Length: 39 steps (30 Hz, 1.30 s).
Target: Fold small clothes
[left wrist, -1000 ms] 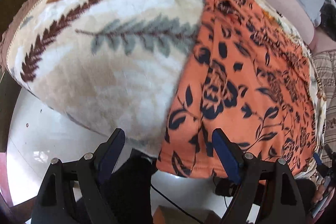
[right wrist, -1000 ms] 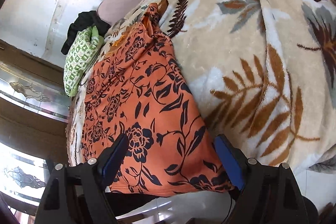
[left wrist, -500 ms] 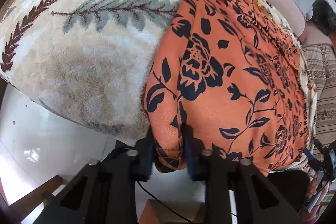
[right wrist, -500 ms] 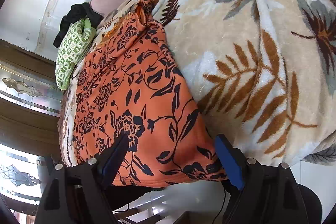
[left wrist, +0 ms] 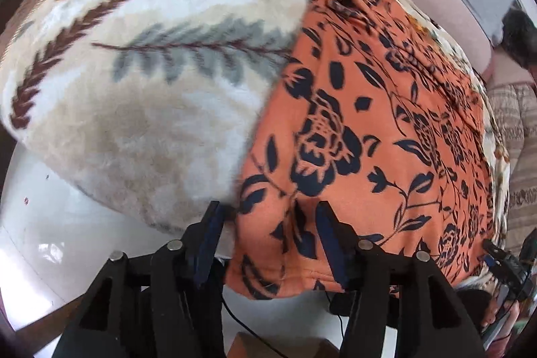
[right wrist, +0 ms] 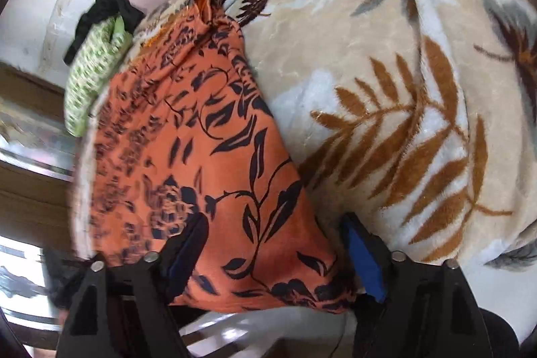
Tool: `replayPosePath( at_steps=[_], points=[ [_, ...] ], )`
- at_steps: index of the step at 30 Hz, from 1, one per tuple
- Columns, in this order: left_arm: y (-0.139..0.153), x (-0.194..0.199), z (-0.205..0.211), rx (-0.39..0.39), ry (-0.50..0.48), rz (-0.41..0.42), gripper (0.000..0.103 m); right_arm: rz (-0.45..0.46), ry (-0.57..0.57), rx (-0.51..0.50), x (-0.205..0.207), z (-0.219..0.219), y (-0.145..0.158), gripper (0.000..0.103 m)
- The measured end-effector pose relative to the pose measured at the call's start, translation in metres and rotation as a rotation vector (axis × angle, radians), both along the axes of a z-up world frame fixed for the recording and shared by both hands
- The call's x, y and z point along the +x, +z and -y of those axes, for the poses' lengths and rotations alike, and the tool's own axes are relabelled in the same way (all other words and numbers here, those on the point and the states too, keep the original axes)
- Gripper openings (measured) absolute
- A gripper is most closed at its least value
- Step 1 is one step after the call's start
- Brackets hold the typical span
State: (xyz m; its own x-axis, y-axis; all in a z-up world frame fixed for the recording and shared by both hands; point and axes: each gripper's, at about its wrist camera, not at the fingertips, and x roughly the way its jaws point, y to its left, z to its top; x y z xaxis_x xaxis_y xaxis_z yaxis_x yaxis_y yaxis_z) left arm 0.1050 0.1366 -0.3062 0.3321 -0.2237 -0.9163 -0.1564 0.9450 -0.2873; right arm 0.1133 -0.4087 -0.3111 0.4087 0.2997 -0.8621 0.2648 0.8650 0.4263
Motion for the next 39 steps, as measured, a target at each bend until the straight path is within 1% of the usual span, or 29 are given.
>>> replayPosePath(
  at_steps=[1,2,3,4,5,7,9,11,12,13,15,17,18,19,20,21,22,23,25,26,27,29,31,32,34,35,37,39],
  points=[
    [0.0,0.001,0.002,0.017,-0.006,-0.003,0.043,-0.003,0.025,-0.059,0.001,-0.008,0.002,0.059],
    [0.0,0.0,0.004,0.028,-0.009,-0.001,0.04,-0.005,0.068,-0.137,0.001,-0.019,0.004,0.031],
    [0.002,0.0,0.007,0.028,-0.017,0.006,0.032,-0.006,0.103,-0.171,0.001,-0.027,0.006,0.023],
    [0.004,-0.001,0.006,0.017,-0.026,0.013,0.018,-0.004,0.125,-0.177,0.001,-0.031,0.007,0.011],
    [0.006,0.0,0.007,0.004,-0.029,0.015,0.014,-0.001,0.148,-0.185,-0.001,-0.037,0.011,0.011],
    [0.008,0.0,0.008,-0.014,-0.031,0.014,0.012,0.023,0.179,-0.239,-0.004,-0.046,0.019,0.011],
    [0.009,0.002,0.008,-0.017,-0.037,0.003,0.013,0.041,0.194,-0.221,-0.005,-0.048,0.024,0.011],
    [0.006,0.007,0.012,-0.01,-0.042,-0.019,0.019,0.018,0.189,-0.164,0.001,-0.042,0.018,0.012],
    [0.004,0.009,0.013,-0.006,-0.051,-0.031,0.026,0.0,0.194,-0.146,0.004,-0.041,0.014,0.013],
    [0.002,0.011,0.016,-0.007,-0.066,-0.036,0.031,-0.013,0.185,-0.136,0.006,-0.04,0.011,0.013],
    [0.002,0.012,0.019,0.002,-0.085,-0.04,0.033,-0.028,0.17,-0.13,0.006,-0.042,0.008,0.015],
    [-0.001,0.014,0.019,-0.001,-0.082,-0.041,0.033,-0.024,0.193,-0.144,0.008,-0.045,0.006,0.02],
    [-0.001,0.014,0.018,-0.001,-0.08,-0.041,0.03,-0.013,0.216,-0.153,0.009,-0.047,0.006,0.02],
    [0.0,0.014,0.018,0.005,-0.082,-0.037,0.021,-0.003,0.236,-0.168,0.009,-0.05,0.005,0.02],
    [0.001,0.015,0.019,0.009,-0.088,-0.032,0.016,0.001,0.254,-0.178,0.009,-0.052,0.006,0.017],
    [0.003,0.015,0.019,-0.002,-0.1,-0.026,0.009,0.002,0.265,-0.184,0.009,-0.052,0.007,0.015],
    [0.004,0.017,0.019,-0.015,-0.106,-0.022,0.007,0.008,0.282,-0.184,0.009,-0.053,0.01,0.01],
    [0.007,0.017,0.018,-0.034,-0.115,-0.016,0.007,0.019,0.293,-0.17,0.008,-0.053,0.014,0.01],
    [0.013,0.02,0.017,-0.099,-0.143,0.0,0.007,0.05,0.306,-0.119,0.008,-0.052,0.025,0.01],
    [0.02,0.023,0.014,-0.144,-0.157,0.014,0.007,0.059,0.313,-0.098,0.01,-0.052,0.03,0.009],
    [0.025,0.026,0.014,-0.17,-0.164,0.025,0.007,0.083,0.325,-0.052,0.013,-0.052,0.04,0.009],
    [0.038,0.035,0.009,-0.227,-0.178,0.057,0.007,0.118,0.33,0.006,0.019,-0.049,0.054,0.009],
    [0.055,0.05,0.0,-0.283,-0.182,0.089,0.007,0.161,0.33,0.079,0.032,-0.045,0.074,0.009],
    [0.06,0.056,-0.003,-0.3,-0.182,0.1,0.007,0.178,0.327,0.1,0.037,-0.045,0.08,0.009],
    [0.077,0.081,-0.008,-0.339,-0.18,0.128,0.007,0.239,0.311,0.146,0.059,-0.039,0.099,0.009],
    [0.083,0.09,-0.01,-0.345,-0.178,0.135,0.007,0.26,0.3,0.154,0.068,-0.038,0.105,0.009],
    [0.103,0.129,-0.01,-0.35,-0.175,0.156,0.007,0.313,0.253,0.166,0.095,-0.03,0.12,0.009],
    [0.117,0.169,-0.006,-0.337,-0.173,0.177,0.007,0.356,0.194,0.162,0.126,-0.018,0.133,0.009]
  ],
)
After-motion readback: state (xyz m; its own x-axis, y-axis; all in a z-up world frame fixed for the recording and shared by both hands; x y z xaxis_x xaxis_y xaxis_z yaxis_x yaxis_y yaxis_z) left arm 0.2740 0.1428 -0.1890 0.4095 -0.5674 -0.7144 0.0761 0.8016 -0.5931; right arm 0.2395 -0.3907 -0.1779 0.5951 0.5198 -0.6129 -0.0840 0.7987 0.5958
